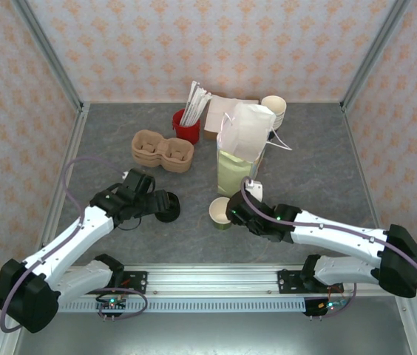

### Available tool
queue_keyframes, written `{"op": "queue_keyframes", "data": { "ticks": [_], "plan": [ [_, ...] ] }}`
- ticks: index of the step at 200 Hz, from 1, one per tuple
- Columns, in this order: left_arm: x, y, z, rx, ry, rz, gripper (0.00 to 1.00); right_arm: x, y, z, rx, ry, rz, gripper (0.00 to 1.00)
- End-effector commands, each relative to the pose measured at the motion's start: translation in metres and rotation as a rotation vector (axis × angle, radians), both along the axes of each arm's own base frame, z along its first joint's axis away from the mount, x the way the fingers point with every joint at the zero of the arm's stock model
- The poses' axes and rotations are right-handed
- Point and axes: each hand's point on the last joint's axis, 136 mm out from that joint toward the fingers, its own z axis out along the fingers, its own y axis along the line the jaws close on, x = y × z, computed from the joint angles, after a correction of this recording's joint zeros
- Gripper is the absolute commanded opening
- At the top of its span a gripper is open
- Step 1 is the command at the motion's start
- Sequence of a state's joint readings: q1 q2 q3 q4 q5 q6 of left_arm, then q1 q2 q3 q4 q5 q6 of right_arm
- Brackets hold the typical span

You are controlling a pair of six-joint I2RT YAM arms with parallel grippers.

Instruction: Pack the takeout coffee

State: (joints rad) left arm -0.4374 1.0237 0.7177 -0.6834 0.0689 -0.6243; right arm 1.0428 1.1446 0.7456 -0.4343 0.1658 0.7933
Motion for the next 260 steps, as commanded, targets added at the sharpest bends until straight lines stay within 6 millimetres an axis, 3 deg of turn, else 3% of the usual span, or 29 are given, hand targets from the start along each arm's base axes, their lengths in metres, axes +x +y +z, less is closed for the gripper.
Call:
{"op": "queue_keyframes", "data": {
  "ticks": [1,144,225,260],
  "plan": [
    [0.003,0.003,-0.003,0.019,-0.014,0.025,0.84,0.003,0.0,0.01,-0.003,-0.016,-0.019,0.38],
    [0.008,-0.003,-0.031,0.033,0.039,0.03,0.51,-0.003,0.015,0.012,0.043,0.034,0.022,0.38],
    [0.009,-0.003,-0.034,0.053,0.047,0.028,0.3,-0.004,0.003,0.037,0.053,-0.008,0.007,0.39],
    [0.009,-0.003,-0.033,0.054,0.045,0.029,0.23,-0.003,-0.006,0.038,0.029,-0.021,-0.01,0.39]
  ]
}}
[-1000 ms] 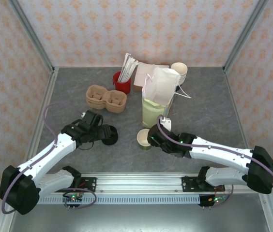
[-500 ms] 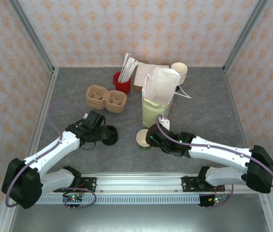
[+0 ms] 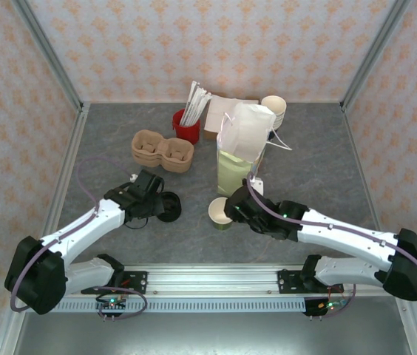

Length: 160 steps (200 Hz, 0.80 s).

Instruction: Pack the takeout coffee

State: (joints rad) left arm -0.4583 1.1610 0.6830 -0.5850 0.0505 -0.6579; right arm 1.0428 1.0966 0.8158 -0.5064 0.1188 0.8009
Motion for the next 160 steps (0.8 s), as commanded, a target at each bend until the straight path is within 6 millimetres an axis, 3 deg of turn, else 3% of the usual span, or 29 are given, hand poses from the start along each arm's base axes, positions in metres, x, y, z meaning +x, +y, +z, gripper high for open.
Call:
{"op": "queue_keyframes", "data": {
  "ticks": [1,113,141,160],
  "plan": [
    [0.001,0.003,0.001,0.023,-0.017,0.01,0.23,0.002,-0.011,0.009,-0.035,-0.031,-0.034,0.39],
    [-0.001,0.006,0.021,0.024,-0.051,0.011,0.17,0.0,-0.013,0.033,0.036,-0.062,-0.037,0.39],
    [0.0,0.005,0.034,0.009,-0.076,0.01,0.14,0.002,-0.012,0.039,0.055,-0.078,-0.036,0.39],
    [-0.002,0.002,0.053,0.042,-0.098,-0.019,0.13,0.001,-0.006,0.048,0.091,-0.083,-0.021,0.4]
  ]
}}
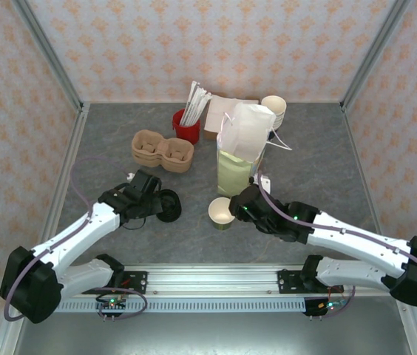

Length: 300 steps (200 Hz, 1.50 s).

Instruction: Pack the takeout coffee

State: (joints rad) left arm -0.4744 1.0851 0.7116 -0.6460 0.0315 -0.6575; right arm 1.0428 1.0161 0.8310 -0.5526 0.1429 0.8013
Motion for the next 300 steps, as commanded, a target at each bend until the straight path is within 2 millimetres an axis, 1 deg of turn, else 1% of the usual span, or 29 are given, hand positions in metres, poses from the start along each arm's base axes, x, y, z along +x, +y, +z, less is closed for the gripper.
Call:
{"op": "queue_keyframes", "data": {
  "ticks": [1,19,22,27,30,31,34,35,56,68,75,76,93,114,125,142,149,174,196,216,248,283,300],
  "plan": [
    [0.002,0.001,0.032,0.047,-0.053,-0.013,0.13,0.003,0.005,0.026,0.06,-0.044,-0.002,0.4],
    [0.003,-0.01,0.056,0.037,-0.089,-0.049,0.13,0.002,0.014,0.04,0.118,-0.054,0.023,0.41],
    [0.001,-0.012,0.057,0.038,-0.087,-0.058,0.13,0.001,0.015,0.042,0.126,-0.055,0.027,0.41],
    [0.003,-0.016,0.067,0.03,-0.101,-0.068,0.13,0.001,0.016,0.047,0.137,-0.058,0.033,0.41],
    [0.001,-0.019,0.068,0.032,-0.099,-0.079,0.13,0.001,0.017,0.05,0.146,-0.063,0.035,0.41],
    [0.002,-0.019,0.072,0.029,-0.106,-0.079,0.13,0.001,0.017,0.051,0.15,-0.064,0.037,0.41],
    [0.0,-0.022,0.074,0.032,-0.103,-0.092,0.13,0.0,0.018,0.054,0.156,-0.067,0.043,0.41],
    [0.002,-0.022,0.078,0.029,-0.11,-0.091,0.13,0.0,0.018,0.055,0.159,-0.068,0.044,0.41],
    [0.0,-0.039,0.11,0.047,-0.16,-0.153,0.13,-0.003,0.024,0.078,0.218,-0.096,0.088,0.42],
    [-0.002,-0.05,0.124,0.055,-0.176,-0.187,0.13,-0.007,0.028,0.092,0.252,-0.111,0.125,0.44],
    [-0.004,-0.054,0.128,0.069,-0.174,-0.202,0.13,-0.009,0.03,0.097,0.263,-0.117,0.146,0.44],
    [-0.004,-0.055,0.131,0.064,-0.183,-0.203,0.13,-0.01,0.03,0.098,0.264,-0.118,0.148,0.44],
    [-0.006,-0.064,0.138,0.082,-0.173,-0.212,0.13,-0.011,0.027,0.104,0.243,-0.109,0.145,0.43],
    [-0.007,-0.081,0.144,0.087,-0.177,-0.235,0.14,-0.014,0.029,0.107,0.24,-0.091,0.163,0.44],
    [-0.007,-0.087,0.145,0.092,-0.174,-0.243,0.14,-0.015,0.03,0.109,0.249,-0.088,0.169,0.47],
    [-0.007,-0.099,0.147,0.09,-0.175,-0.269,0.14,-0.015,0.03,0.109,0.254,-0.086,0.163,0.57],
    [-0.007,-0.103,0.148,0.087,-0.179,-0.276,0.14,-0.014,0.03,0.108,0.25,-0.086,0.161,0.6],
    [-0.007,-0.112,0.152,0.056,-0.188,-0.288,0.14,-0.014,0.031,0.103,0.238,-0.075,0.165,0.61],
    [-0.007,-0.118,0.155,0.016,-0.197,-0.288,0.14,-0.014,0.036,0.096,0.22,-0.054,0.176,0.61],
    [-0.007,-0.12,0.158,-0.011,-0.209,-0.282,0.14,-0.015,0.043,0.09,0.209,-0.034,0.194,0.61],
    [-0.009,-0.124,0.156,-0.03,-0.198,-0.288,0.13,-0.015,0.052,0.095,0.221,-0.029,0.22,0.61],
    [-0.009,-0.126,0.155,-0.048,-0.196,-0.29,0.13,-0.012,0.052,0.097,0.22,-0.039,0.212,0.61],
    [-0.01,-0.127,0.155,-0.055,-0.196,-0.291,0.13,-0.011,0.054,0.095,0.214,-0.036,0.212,0.61]
  ]
}}
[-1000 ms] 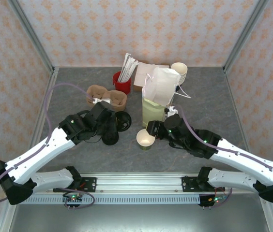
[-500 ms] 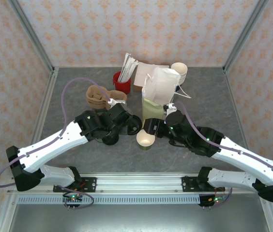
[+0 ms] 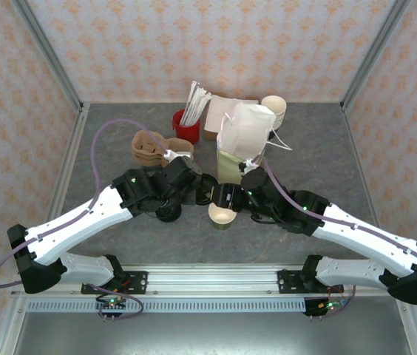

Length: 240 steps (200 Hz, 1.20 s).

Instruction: Pack the takeout coffee

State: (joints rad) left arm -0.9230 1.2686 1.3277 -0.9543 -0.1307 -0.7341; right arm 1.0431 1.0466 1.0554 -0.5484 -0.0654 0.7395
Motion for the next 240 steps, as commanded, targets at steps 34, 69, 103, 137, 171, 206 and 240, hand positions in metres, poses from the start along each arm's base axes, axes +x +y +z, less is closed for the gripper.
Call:
{"op": "queue_keyframes", "data": {
  "ticks": [34,69,103,137,171,206,240],
  "plan": [
    [-0.001,-0.005,0.01,-0.062,-0.016,0.001,0.13,0.002,0.013,0.011,-0.007,-0.012,0.036,0.57],
    [-0.001,-0.008,0.011,-0.068,-0.013,-0.003,0.13,0.004,0.016,0.012,-0.016,-0.016,0.037,0.51],
    [-0.002,-0.008,0.012,-0.075,-0.013,-0.004,0.13,0.006,0.014,0.011,-0.029,-0.02,0.028,0.43],
    [-0.002,-0.009,0.011,-0.077,-0.01,-0.005,0.13,0.009,0.012,0.008,-0.049,-0.009,0.005,0.45],
    [-0.003,-0.012,0.011,-0.095,-0.006,-0.011,0.13,0.011,0.011,0.004,-0.074,0.0,-0.01,0.43],
    [-0.004,-0.012,0.01,-0.095,-0.003,-0.011,0.13,0.012,0.01,0.004,-0.075,-0.006,-0.017,0.26],
    [-0.005,-0.014,0.015,-0.105,-0.01,-0.021,0.13,0.012,0.01,0.002,-0.089,-0.002,-0.011,0.11]
  ]
}}
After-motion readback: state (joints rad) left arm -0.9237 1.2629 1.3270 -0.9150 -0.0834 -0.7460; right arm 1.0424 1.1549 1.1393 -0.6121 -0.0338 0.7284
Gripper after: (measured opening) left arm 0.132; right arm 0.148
